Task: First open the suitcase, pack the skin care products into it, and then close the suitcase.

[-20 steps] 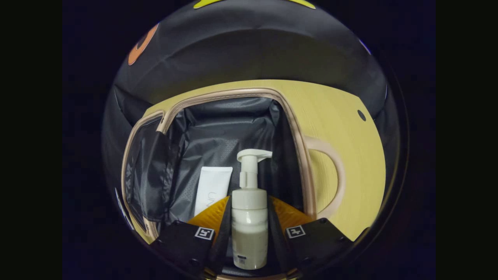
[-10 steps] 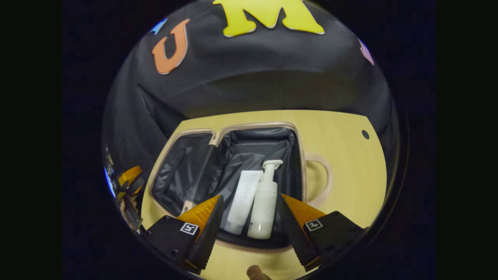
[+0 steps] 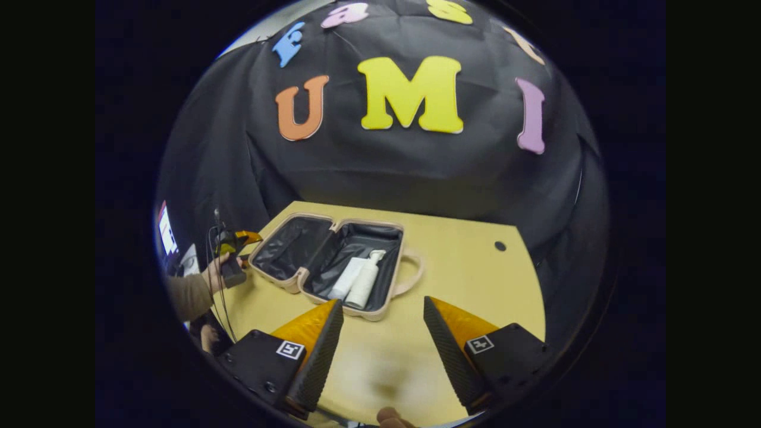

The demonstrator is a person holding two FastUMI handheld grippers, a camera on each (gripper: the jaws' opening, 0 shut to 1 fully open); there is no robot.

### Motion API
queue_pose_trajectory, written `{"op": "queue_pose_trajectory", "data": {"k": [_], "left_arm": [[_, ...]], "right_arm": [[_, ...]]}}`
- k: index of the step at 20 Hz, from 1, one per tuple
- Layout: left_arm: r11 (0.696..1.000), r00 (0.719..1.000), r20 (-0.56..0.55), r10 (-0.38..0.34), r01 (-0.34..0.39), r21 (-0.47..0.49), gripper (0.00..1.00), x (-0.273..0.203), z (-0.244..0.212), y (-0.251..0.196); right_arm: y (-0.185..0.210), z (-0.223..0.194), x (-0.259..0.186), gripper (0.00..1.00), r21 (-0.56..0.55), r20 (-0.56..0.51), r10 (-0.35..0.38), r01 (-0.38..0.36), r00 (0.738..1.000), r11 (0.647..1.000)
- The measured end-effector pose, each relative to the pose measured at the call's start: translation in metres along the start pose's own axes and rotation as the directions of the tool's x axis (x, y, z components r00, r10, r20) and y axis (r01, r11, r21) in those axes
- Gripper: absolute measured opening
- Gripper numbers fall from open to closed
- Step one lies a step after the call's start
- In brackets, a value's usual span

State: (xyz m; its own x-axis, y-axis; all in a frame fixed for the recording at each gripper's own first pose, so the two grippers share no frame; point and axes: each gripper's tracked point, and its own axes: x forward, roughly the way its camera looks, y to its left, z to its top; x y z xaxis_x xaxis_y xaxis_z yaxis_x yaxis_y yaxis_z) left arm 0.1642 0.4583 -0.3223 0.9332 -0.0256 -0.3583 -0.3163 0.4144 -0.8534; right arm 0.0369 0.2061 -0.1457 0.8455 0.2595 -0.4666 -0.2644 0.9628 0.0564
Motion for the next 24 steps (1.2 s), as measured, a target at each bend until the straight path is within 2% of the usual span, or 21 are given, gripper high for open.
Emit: {"op": "queue_pose_trajectory", "data": {"k": [1,2,3,4,5,6,8,9,10,11,12,14,15,16,17,18,19,20,21,22,24], "left_arm": [[1.000,1.000,0.005,-0.018,0.018,-0.022,0.89,0.001,0.003,-0.002],[0.999,0.999,0.008,-0.035,0.035,-0.035,0.96,0.005,0.000,-0.004],[0.997,0.999,0.018,-0.050,0.051,-0.055,0.89,0.007,0.001,-0.009],[0.996,0.998,0.023,-0.053,0.055,-0.075,0.72,0.009,0.000,-0.011],[0.995,0.998,0.031,-0.052,0.055,-0.085,0.76,0.009,0.002,-0.009],[0.993,0.998,0.032,-0.054,0.057,-0.101,0.63,0.009,0.002,-0.008],[0.983,0.997,0.047,-0.065,0.072,-0.167,0.61,0.006,0.005,-0.009],[0.974,0.995,0.065,-0.073,0.085,-0.208,0.61,0.006,0.008,-0.009],[0.962,0.993,0.090,-0.078,0.099,-0.255,0.72,0.005,0.012,-0.006],[0.950,0.991,0.107,-0.079,0.107,-0.293,0.72,0.006,0.016,-0.004],[0.946,0.993,0.097,-0.060,0.088,-0.311,0.59,0.009,0.012,0.003],[0.946,0.997,0.062,-0.043,0.061,-0.319,0.57,0.011,-0.001,0.012],[0.948,0.998,0.053,-0.038,0.053,-0.315,0.46,0.011,0.000,0.013],[0.948,0.998,0.063,-0.026,0.044,-0.315,0.32,0.010,0.001,0.013],[0.950,0.998,0.066,-0.009,0.029,-0.310,0.18,0.013,0.004,0.013],[0.955,0.998,0.061,0.003,0.015,-0.297,0.05,0.015,0.002,0.012],[0.960,0.998,0.056,0.006,0.010,-0.278,0.11,0.012,0.000,0.010],[0.963,0.999,0.050,0.016,-0.002,-0.270,0.10,0.011,-0.001,0.011],[0.959,0.998,0.054,0.021,-0.005,-0.282,0.08,0.010,0.002,0.010],[0.954,0.998,0.060,0.015,0.003,-0.300,0.07,0.008,0.005,0.005],[0.959,0.996,0.087,0.001,0.024,-0.282,0.05,0.001,0.012,-0.009]], "right_arm": [[-0.002,-0.004,-0.007,0.80,-0.011,0.003,-0.006,0.006,1.000,1.000],[-0.004,-0.010,-0.011,0.80,-0.013,-0.003,-0.015,0.015,1.000,1.000],[-0.003,-0.019,-0.013,0.75,-0.003,-0.019,-0.015,0.015,1.000,1.000],[-0.001,-0.027,-0.014,0.80,0.009,-0.039,-0.014,0.014,0.999,1.000],[0.000,-0.033,-0.016,0.80,0.020,-0.052,-0.010,0.011,0.999,1.000],[0.002,-0.035,-0.016,0.81,0.026,-0.059,-0.004,0.005,0.998,1.000],[0.003,-0.036,-0.019,0.80,0.018,-0.053,0.009,-0.008,0.999,1.000],[0.000,-0.037,-0.020,0.76,0.011,-0.052,0.008,-0.007,0.999,1.000],[-0.002,-0.039,-0.022,0.75,0.013,-0.056,0.010,-0.009,0.998,1.000],[-0.002,-0.041,-0.024,0.80,0.022,-0.062,0.012,-0.011,0.998,1.000],[-0.004,-0.042,-0.023,0.80,0.033,-0.066,0.015,-0.013,0.998,0.999],[-0.006,-0.043,-0.025,0.80,0.044,-0.069,0.014,-0.011,0.998,0.999],[-0.008,-0.041,-0.026,0.80,0.042,-0.061,0.013,-0.011,0.998,0.999],[-0.007,-0.040,-0.028,0.75,0.040,-0.054,0.015,-0.013,0.998,0.999],[-0.008,-0.040,-0.030,0.80,0.035,-0.052,0.014,-0.012,0.999,0.999],[-0.009,-0.041,-0.032,0.75,0.035,-0.050,0.016,-0.014,0.999,0.999],[-0.008,-0.041,-0.034,0.75,0.038,-0.048,0.023,-0.021,0.999,0.999],[-0.009,-0.041,-0.036,0.80,0.034,-0.047,0.025,-0.023,0.999,0.999],[-0.011,-0.040,-0.038,0.80,0.027,-0.041,0.026,-0.025,0.999,0.999],[-0.013,-0.039,-0.041,0.75,0.022,-0.036,0.028,-0.027,0.999,0.999],[-0.016,-0.036,-0.045,0.75,0.020,-0.019,0.034,-0.034,0.999,0.999]]}}
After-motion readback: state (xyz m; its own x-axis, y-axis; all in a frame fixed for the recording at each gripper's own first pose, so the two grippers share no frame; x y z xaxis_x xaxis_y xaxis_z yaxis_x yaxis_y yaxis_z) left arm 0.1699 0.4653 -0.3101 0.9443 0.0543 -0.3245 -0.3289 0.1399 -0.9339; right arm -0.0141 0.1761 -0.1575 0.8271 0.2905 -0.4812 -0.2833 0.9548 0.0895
